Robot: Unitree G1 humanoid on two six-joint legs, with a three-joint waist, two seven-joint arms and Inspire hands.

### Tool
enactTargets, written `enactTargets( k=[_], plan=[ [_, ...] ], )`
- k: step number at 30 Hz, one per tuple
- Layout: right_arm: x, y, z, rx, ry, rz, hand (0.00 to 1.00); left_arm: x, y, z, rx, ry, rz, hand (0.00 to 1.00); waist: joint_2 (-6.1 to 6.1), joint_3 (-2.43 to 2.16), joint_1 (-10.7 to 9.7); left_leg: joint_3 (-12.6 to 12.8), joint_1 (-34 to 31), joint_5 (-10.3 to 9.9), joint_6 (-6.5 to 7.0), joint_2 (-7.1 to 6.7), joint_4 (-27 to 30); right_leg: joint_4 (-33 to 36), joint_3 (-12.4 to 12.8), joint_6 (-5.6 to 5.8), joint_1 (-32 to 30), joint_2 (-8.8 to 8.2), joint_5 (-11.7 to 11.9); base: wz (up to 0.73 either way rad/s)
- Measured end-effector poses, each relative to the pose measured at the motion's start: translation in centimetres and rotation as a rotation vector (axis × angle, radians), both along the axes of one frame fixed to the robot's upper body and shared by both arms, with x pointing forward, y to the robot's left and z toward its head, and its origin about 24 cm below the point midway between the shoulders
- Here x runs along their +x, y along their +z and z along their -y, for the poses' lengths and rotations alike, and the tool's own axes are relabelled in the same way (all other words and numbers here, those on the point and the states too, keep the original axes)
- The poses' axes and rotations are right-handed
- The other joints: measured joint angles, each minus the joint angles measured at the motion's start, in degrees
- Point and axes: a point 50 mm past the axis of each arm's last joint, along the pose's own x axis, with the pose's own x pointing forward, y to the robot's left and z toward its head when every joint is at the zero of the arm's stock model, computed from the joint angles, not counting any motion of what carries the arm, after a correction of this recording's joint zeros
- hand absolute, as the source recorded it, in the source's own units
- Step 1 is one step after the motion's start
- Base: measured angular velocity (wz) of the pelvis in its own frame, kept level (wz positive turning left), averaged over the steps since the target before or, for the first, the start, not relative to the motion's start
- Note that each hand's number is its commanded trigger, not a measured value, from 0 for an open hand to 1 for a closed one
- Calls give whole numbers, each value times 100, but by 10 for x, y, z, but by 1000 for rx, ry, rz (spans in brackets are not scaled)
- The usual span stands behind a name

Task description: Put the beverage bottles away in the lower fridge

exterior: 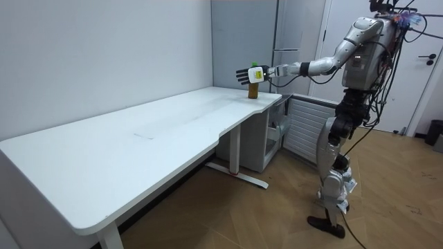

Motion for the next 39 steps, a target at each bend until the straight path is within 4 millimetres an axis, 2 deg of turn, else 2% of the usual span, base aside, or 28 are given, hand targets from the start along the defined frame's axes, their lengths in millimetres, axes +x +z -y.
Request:
enactTargets(
  k=[5,6,7,8,19,27,32,39],
  plan=[
    [-1,0,0,-7,27,-14,0,4,3,0,-2,-23,7,0,-10,9,-4,12,-6,0,0,-3,0,-4,23,1,-18,0,0,0],
    [-1,0,0,-8,27,-14,0,4,4,0,-2,-24,9,18,-10,9,-4,15,-13,0,0,-3,0,-2,29,1,-29,1,0,-5],
    [-1,0,0,-8,28,-13,0,5,5,-1,0,-26,11,72,-8,9,-1,24,-24,0,0,-3,-1,2,52,1,-52,5,0,-7],
    [-1,0,0,-8,28,-14,0,5,4,-2,1,-30,9,100,-8,9,-3,38,-23,1,0,-2,-1,3,67,1,-59,6,0,-8],
    [-2,0,1,-8,10,-29,0,4,4,-6,15,-39,-18,100,-9,10,-18,80,-29,1,0,-2,-1,-14,95,1,-73,6,-1,-2],
    [0,0,2,-7,6,-25,0,2,-4,-4,2,-66,-81,100,-5,8,-60,80,-39,1,0,-2,-1,-15,98,2,-88,8,-1,0],
    [3,1,2,-2,0,-20,0,2,-2,-5,4,-64,-80,100,52,-32,-107,82,-99,1,0,-2,1,16,126,1,-161,11,0,-2],
    [3,1,3,-8,-1,-20,0,2,-3,-5,3,-62,-91,100,51,-31,-130,79,-113,1,0,0,2,28,120,-1,-170,13,0,0]
  ],
)
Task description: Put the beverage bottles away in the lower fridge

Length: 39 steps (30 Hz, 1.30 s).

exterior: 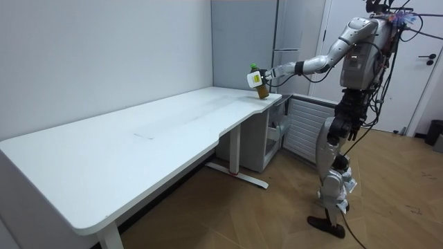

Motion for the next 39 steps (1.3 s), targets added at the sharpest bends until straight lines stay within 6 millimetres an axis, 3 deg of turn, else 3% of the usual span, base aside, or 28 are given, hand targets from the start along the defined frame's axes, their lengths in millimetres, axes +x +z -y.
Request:
enactTargets(
  k=[7,12,18,23,28,34,39],
  plan=[
    [6,0,-2,13,-3,21,0,4,16,3,24,30,59,100,-77,49,19,-22,-8,0,0,6,1,14,-33,-1,3,-1,1,2],
    [33,3,-11,31,74,89,0,8,30,10,34,31,121,100,-115,58,25,-40,-11,0,0,6,-1,1,-61,-3,9,-1,3,0],
    [57,6,-31,73,118,197,0,11,45,34,-10,-1,212,100,-119,54,284,-41,-33,0,0,6,2,-13,-77,-6,-4,-4,6,0],
    [90,16,-50,111,266,299,0,-4,61,52,-28,-37,325,100,-133,41,483,-134,-20,1,-1,7,1,-17,-101,-6,8,-1,6,1],
    [105,24,-70,154,374,367,0,-13,68,70,-18,-92,378,100,-156,27,652,-276,-6,1,0,10,1,-27,-289,-8,102,-14,7,15],
    [125,52,-96,206,511,549,0,-30,79,88,78,-170,444,100,-174,27,932,-312,-10,1,-1,8,0,-34,-346,-8,121,-19,7,6],
    [137,68,-107,248,597,631,0,-37,90,95,75,-221,516,100,-187,33,979,-405,-8,1,-1,6,3,-40,-527,-8,189,-34,7,15]
  ],
)
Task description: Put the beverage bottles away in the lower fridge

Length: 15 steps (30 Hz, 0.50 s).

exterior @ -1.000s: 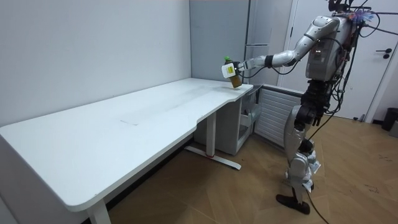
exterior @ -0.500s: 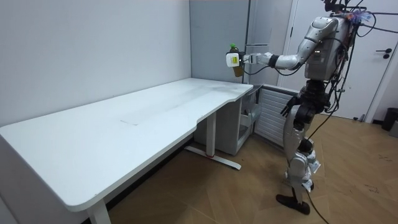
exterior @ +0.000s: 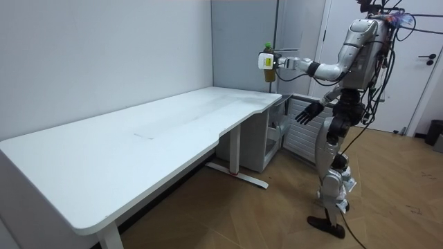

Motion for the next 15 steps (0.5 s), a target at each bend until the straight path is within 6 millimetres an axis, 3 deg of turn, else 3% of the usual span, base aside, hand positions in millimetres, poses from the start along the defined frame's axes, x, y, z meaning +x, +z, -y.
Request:
enactTargets(
  k=[6,12,15],
  plan=[
    [8,22,-11,60,140,76,0,-21,-10,6,13,-82,22,100,-15,10,133,-64,17,0,0,-1,42,-3,-11,0,39,-2,0,0],
    [15,41,-22,107,262,132,0,-38,-38,11,58,-145,-79,100,-122,98,124,-177,-133,-1,-2,-18,122,1,-94,-2,-17,-13,0,8],
    [15,46,-26,136,324,134,0,-42,-43,15,61,-200,-97,100,-197,98,198,-176,-232,2,-7,-18,173,5,-88,-24,-100,-13,14,0]
  ],
)
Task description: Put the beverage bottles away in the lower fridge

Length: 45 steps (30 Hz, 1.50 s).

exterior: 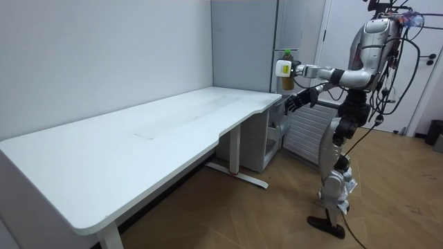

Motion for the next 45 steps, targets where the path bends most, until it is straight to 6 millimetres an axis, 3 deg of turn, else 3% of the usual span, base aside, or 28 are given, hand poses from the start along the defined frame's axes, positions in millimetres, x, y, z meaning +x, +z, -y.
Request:
enactTargets(
  k=[5,15,23,28,37,45],
  plan=[
    [-1,7,-3,30,79,-3,0,-3,-2,5,-4,-72,-5,100,-34,-23,102,0,-63,0,0,1,37,2,-17,0,-33,-3,0,1],
    [0,15,-6,64,144,5,0,-7,-17,16,-26,-153,-62,100,-40,-24,84,2,-21,1,0,3,32,8,-68,0,11,-14,0,0],
    [1,28,-12,99,206,38,0,-11,-25,18,-34,-167,-97,100,-164,-36,84,7,-48,1,1,3,39,18,-79,-1,-1,-18,1,0],
    [0,30,-15,149,222,21,0,-12,-26,19,-41,-173,-103,100,-165,-38,77,-41,-57,1,0,2,48,25,-134,-3,20,-17,2,4],
    [-1,32,-21,283,206,-1,0,-15,-46,26,-81,-218,-194,100,-156,-33,82,-59,-86,0,0,2,82,26,-157,-3,16,-18,2,2],
    [-2,27,-22,342,162,-37,0,-16,-48,30,-72,-232,-200,100,-132,-16,74,-40,-73,0,0,2,79,26,-124,-3,16,-17,2,-1]
  ],
)
